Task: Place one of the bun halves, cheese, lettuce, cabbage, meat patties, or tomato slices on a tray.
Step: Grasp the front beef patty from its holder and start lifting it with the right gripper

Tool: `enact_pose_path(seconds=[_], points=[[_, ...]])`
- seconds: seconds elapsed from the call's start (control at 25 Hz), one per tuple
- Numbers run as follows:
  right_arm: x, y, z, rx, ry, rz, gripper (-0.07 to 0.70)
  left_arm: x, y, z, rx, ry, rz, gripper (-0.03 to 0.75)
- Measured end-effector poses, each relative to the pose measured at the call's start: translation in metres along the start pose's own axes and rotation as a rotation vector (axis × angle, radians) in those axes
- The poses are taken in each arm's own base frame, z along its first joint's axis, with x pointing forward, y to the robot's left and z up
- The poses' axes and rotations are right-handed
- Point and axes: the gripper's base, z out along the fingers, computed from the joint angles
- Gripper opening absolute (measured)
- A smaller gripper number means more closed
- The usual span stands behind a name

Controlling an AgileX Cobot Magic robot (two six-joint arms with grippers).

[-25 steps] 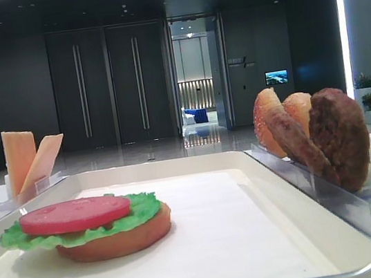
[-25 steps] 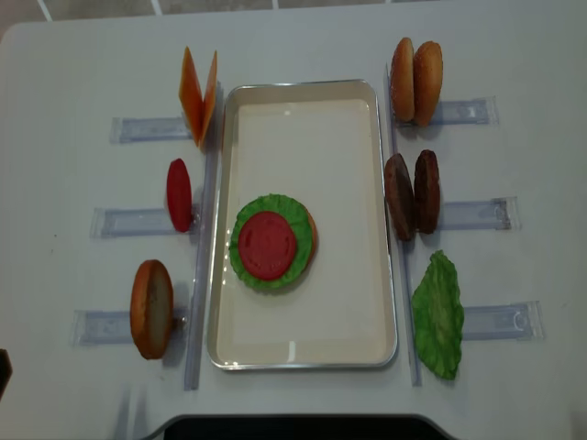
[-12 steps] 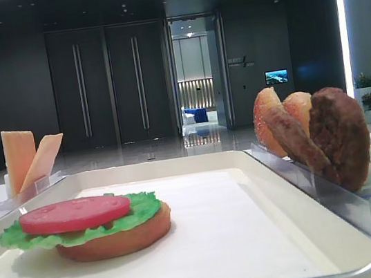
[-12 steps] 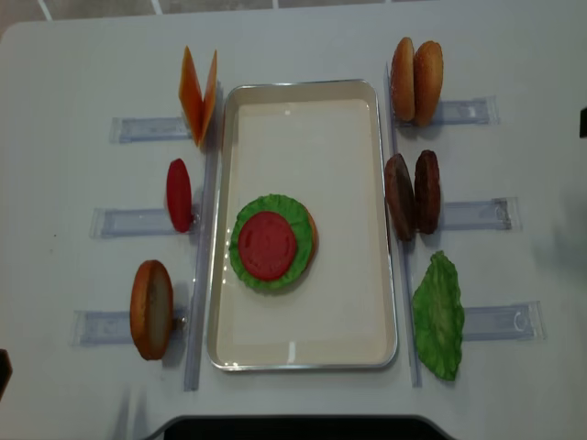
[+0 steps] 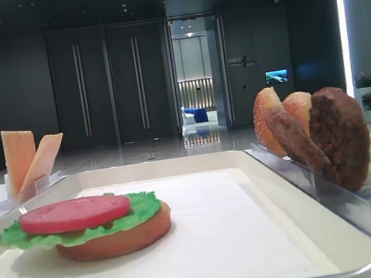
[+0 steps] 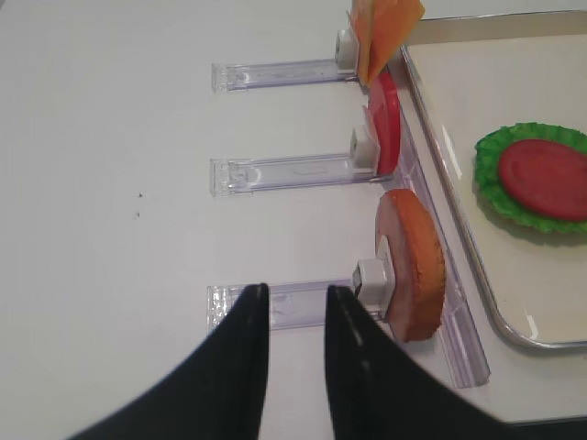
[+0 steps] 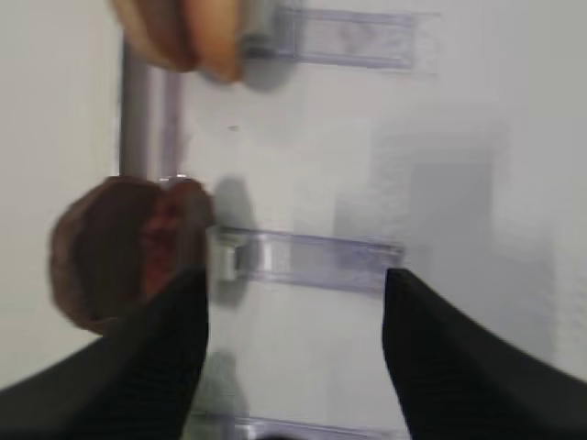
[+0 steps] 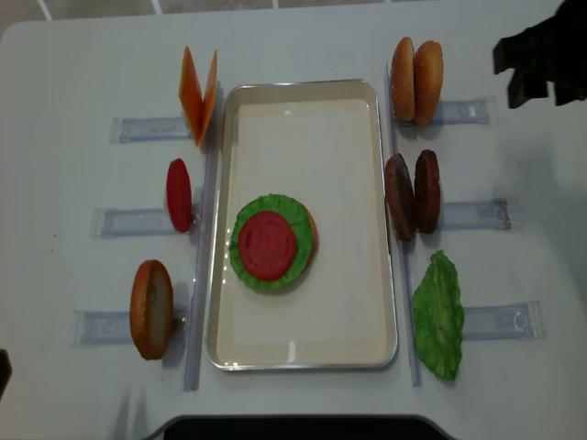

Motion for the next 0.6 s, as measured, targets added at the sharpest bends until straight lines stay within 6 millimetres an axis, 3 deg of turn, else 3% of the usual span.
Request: enact_pose_path(seconds=[0.2,0.32,0.44,0.6], points=[[0.003,0.079,-0.001,-0.034,-0.017,-0.150,0.400,0.000,0.000,0.000,0.000,0.000,0.000,0.160],[0.007,0.116,0.000,-0.058,-0.021,-0.216,0.400,0.000,0.000,0.000,0.000,0.000,0.000,0.160],[0.011,0.141,0.009,-0.071,-0.001,-0.231,0.398,0.000,0.000,0.000,0.000,0.000,0.000,0.160],[0.014,0.156,0.034,-0.052,0.059,-0.224,0.397,0.000,0.000,0.000,0.000,0.000,0.000,0.160]])
